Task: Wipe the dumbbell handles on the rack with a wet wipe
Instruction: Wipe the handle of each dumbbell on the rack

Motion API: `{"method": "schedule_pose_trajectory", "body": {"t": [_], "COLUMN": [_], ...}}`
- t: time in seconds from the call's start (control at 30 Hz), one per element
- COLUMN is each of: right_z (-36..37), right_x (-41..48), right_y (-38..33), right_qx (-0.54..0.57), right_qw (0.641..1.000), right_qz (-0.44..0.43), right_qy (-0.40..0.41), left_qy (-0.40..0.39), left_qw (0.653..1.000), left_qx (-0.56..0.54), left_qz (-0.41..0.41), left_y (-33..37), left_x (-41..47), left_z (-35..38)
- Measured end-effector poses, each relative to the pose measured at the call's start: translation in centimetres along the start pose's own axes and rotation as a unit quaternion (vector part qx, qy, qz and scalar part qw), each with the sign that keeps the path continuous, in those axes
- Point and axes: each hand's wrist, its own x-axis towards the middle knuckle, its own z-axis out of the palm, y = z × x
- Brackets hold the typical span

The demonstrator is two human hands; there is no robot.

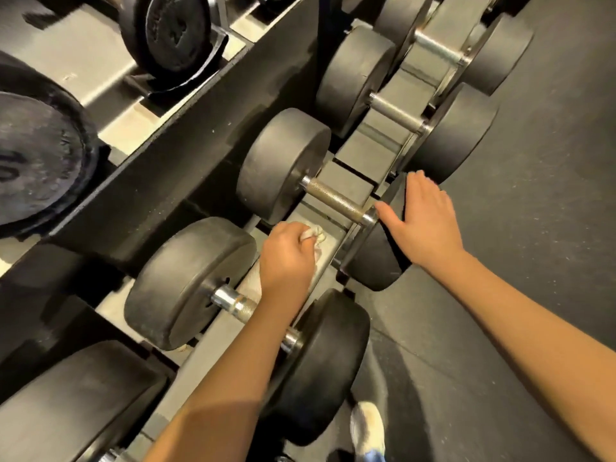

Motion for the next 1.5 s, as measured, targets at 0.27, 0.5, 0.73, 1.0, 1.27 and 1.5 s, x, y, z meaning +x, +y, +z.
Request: {"method": "schedule_pose_trajectory", "body": {"t": [0.27, 0.5, 0.73, 1.0, 1.27, 1.5], "right_z": [0.5, 1.4, 1.3, 0.9, 0.8, 0.5], "right_x": [0.6, 0.6, 0.6, 0.6, 0.6, 0.8], "right_y": [0.0, 0.3, 0.0, -0.2, -0.2, -0.2], "right_qx": [0.0, 0.015, 0.017, 0.007, 0.013, 0.014], "right_qw": [0.999, 0.994, 0.995, 0.997, 0.998, 0.998], "right_qz": [-0.019, -0.026, -0.017, -0.011, -0.003, 0.001], "right_qy": [0.038, 0.106, 0.098, 0.08, 0.068, 0.054], "left_qy": [0.057, 0.053, 0.069, 0.073, 0.077, 0.084], "left_qw": [0.998, 0.987, 0.957, 0.92, 0.95, 0.963], "left_qx": [-0.002, 0.144, 0.234, 0.323, 0.218, 0.148], "left_qz": [-0.03, 0.054, 0.157, 0.208, 0.208, 0.208], "left_y": [0.6, 1.4, 0.7, 1.0, 0.9, 0.3], "left_x": [4.9, 7.8, 7.8, 8.4, 7.5, 6.8], "left_z": [3.5, 4.8, 5.2, 4.6, 5.8, 5.7]}}
